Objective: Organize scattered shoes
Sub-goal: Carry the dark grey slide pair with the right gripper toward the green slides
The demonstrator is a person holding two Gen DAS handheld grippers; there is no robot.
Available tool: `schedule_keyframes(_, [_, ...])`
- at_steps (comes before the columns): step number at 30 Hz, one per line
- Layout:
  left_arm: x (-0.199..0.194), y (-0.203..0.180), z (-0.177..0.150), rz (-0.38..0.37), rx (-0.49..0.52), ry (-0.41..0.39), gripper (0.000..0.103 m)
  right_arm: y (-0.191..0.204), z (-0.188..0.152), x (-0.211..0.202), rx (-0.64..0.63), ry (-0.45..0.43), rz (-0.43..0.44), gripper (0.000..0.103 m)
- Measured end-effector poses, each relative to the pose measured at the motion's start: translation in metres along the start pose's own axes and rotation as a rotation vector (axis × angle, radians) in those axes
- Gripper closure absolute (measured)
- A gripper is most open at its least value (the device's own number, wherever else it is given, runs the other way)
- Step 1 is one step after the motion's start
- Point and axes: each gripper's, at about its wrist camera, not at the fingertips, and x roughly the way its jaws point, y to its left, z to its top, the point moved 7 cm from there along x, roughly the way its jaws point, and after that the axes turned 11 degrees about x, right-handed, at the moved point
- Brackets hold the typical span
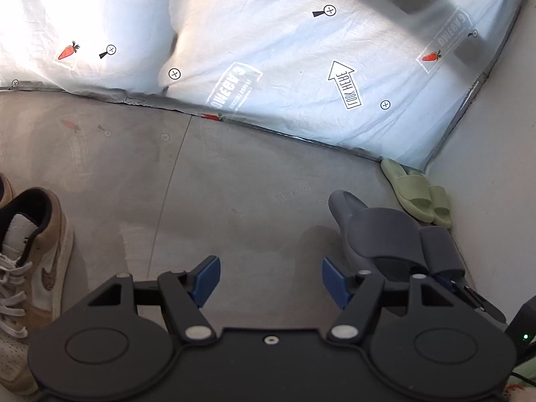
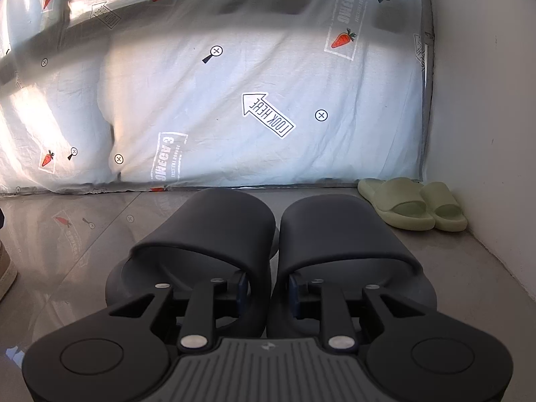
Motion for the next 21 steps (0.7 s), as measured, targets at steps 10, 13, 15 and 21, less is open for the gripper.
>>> schedule_keyframes(10, [0.039,-0.054,0.005,0.109,-0.040,0.058,0.035,-0.074,0.066,0.116,-0.072,0.001,0.098,0.073])
schedule_keyframes(13, [0.049,-0.064,0.006,0.141,-0.054,0.078,0.035,-0.084,0.085,0.162,-0.077,-0.011,0.119,0.073])
schedule_keyframes(15, [0.056,-0.064,0.009,0.160,-0.060,0.084,0.035,-0.088,0.094,0.190,-0.064,-0.014,0.121,0.073])
schedule_keyframes(21, [0.079,-0.064,0.019,0.195,-0.095,0.121,0.035,-0.098,0.105,0.257,-0.013,-0.007,0.102,0.073])
